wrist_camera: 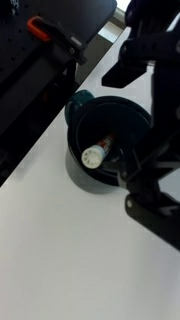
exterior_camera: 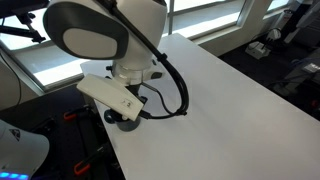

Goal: Take the marker out of the green mug.

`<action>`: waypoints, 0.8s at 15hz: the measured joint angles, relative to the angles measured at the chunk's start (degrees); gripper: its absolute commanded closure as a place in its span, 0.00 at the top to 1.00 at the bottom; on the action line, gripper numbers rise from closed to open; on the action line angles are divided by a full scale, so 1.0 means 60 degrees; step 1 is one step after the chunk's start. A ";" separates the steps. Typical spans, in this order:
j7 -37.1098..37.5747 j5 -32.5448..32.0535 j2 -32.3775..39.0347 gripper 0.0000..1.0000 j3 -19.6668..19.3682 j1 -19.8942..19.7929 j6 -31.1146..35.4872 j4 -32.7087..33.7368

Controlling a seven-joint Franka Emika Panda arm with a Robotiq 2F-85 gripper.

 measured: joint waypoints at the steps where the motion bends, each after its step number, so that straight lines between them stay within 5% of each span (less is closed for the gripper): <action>1: 0.0000 -0.0050 0.0000 0.77 0.0000 0.0000 0.0003 -0.0030; 4: 0.0015 -0.0377 0.0005 0.73 0.0000 0.0000 0.0013 -0.0094; 6: 0.0015 -0.0510 0.0016 0.53 0.0000 0.0000 0.0014 -0.0114; 11: 0.0015 -0.0570 0.0068 0.42 0.0000 0.0000 0.0013 -0.0119; 12: 0.0015 -0.0571 0.0080 0.31 0.0000 0.0000 0.0013 -0.0119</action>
